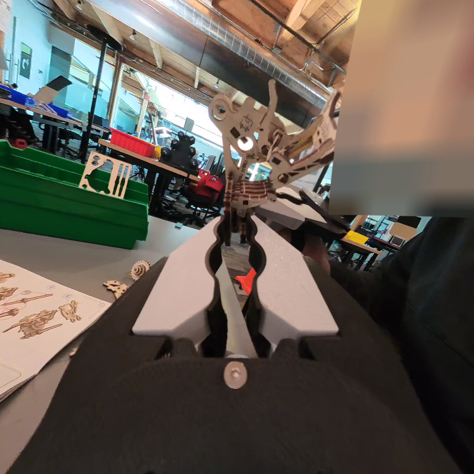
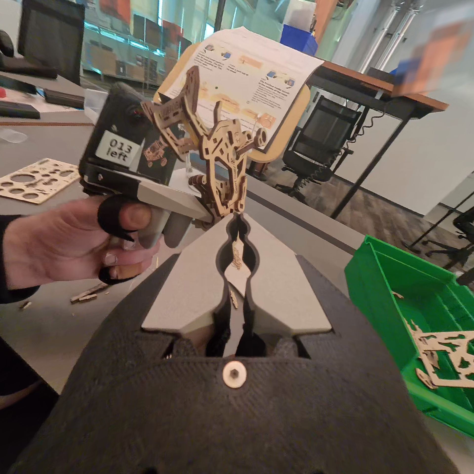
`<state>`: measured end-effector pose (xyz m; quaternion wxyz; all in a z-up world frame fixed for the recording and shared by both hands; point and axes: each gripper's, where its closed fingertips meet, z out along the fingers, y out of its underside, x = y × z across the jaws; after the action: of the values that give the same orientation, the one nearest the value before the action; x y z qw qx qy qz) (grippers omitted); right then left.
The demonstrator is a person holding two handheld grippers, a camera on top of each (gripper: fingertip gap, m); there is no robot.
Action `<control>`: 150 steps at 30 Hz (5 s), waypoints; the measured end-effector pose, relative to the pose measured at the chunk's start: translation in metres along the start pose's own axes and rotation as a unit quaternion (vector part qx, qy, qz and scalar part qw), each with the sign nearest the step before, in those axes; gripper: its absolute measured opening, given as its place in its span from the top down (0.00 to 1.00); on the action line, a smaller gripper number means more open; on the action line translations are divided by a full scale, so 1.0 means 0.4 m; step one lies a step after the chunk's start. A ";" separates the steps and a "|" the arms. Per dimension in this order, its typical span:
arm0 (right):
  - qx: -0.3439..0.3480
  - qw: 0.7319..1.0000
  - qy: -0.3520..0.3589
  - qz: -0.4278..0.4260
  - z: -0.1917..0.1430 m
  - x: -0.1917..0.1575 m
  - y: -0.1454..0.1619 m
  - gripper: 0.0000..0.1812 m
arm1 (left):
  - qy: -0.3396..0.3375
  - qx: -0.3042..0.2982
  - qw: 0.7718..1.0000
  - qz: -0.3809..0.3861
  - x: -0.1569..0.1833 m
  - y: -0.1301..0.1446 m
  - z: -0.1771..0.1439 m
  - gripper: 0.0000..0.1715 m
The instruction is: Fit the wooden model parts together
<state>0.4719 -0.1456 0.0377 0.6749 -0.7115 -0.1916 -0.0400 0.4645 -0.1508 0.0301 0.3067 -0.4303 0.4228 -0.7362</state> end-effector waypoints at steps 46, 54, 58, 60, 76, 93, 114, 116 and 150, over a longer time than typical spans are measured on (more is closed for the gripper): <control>-0.036 0.997 -0.008 0.072 0.032 0.012 0.014 1.00 | -0.017 -0.045 0.998 0.049 -0.013 -0.010 -0.013 0.92; -0.051 0.998 0.014 0.021 0.030 0.014 0.012 1.00 | -0.033 -0.052 0.995 0.080 -0.011 -0.010 -0.009 0.92; -0.061 0.998 0.020 -0.012 0.029 0.014 0.011 1.00 | -0.043 -0.061 0.992 0.097 -0.010 -0.011 -0.009 0.92; -0.062 0.998 0.022 -0.003 0.031 0.018 0.010 1.00 | -0.047 -0.062 0.991 0.105 -0.008 -0.012 -0.006 0.92; -0.068 0.997 0.003 -0.025 0.031 0.004 0.004 1.00 | -0.050 -0.073 0.988 0.123 0.002 -0.007 -0.012 0.93; -0.085 0.995 0.016 -0.048 0.049 0.000 0.031 1.00 | -0.071 -0.080 0.989 0.104 -0.025 0.010 -0.019 0.92; -0.091 0.994 -0.041 -0.041 0.052 0.014 0.080 0.98 | -0.071 -0.049 0.977 -0.193 -0.068 0.024 -0.001 0.91; -0.091 0.994 -0.066 -0.001 0.047 0.012 0.082 1.00 | -0.062 -0.045 0.977 -0.199 -0.057 0.021 0.006 0.87; -0.045 0.960 -0.232 0.151 0.002 -0.020 0.013 0.97 | 0.001 -0.044 0.998 -0.046 0.039 0.002 -0.010 0.85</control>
<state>0.4661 -0.1467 0.0302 0.5772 -0.7515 -0.2313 0.2202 0.4540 -0.1622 0.0342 0.2530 -0.4612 0.4350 -0.7308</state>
